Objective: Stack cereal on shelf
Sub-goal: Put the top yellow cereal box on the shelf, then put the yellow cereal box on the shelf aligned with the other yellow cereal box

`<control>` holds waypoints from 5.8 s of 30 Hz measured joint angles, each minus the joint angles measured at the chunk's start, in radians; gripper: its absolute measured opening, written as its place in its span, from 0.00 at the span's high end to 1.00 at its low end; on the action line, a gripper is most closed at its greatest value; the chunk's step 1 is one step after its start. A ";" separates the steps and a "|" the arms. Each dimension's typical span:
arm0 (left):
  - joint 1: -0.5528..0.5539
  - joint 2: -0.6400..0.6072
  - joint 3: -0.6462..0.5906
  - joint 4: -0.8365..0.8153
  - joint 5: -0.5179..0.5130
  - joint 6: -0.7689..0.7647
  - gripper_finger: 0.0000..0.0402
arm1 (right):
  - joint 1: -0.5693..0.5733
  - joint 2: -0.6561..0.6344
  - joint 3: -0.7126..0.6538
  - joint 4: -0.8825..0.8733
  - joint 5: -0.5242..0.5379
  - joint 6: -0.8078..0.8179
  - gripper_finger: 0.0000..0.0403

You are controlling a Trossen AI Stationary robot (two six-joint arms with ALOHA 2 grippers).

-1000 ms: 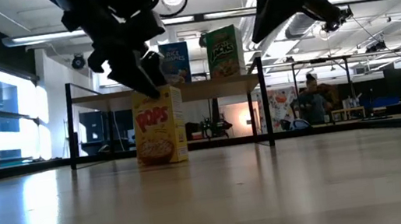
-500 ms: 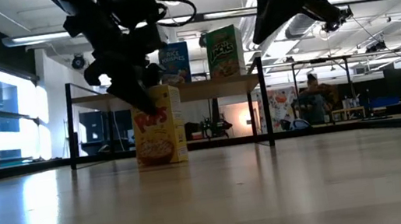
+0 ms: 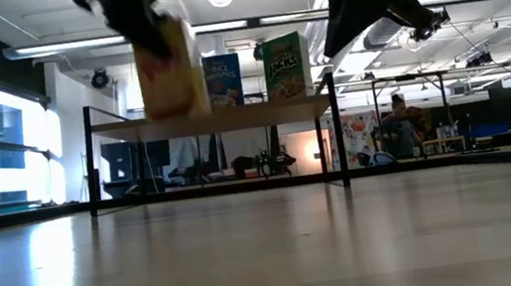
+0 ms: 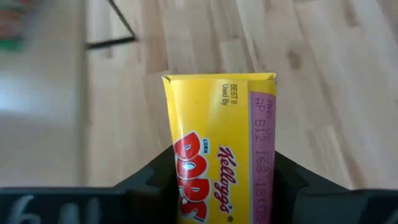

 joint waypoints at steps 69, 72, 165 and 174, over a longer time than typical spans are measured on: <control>0.719 0.144 0.350 -0.258 0.010 0.379 0.37 | -0.013 0.000 0.000 0.035 0.031 -0.017 1.00; 0.720 0.134 0.364 -0.266 0.005 0.391 0.36 | -0.013 0.000 0.000 0.035 0.031 -0.017 1.00; -1.104 -0.092 -0.220 -0.144 -0.195 -0.522 0.37 | -0.012 -0.221 0.000 0.272 -0.069 -0.555 1.00; -1.105 -0.086 -0.222 -0.125 -0.240 -0.543 0.37 | -0.012 -0.221 0.000 0.271 -0.097 -0.556 1.00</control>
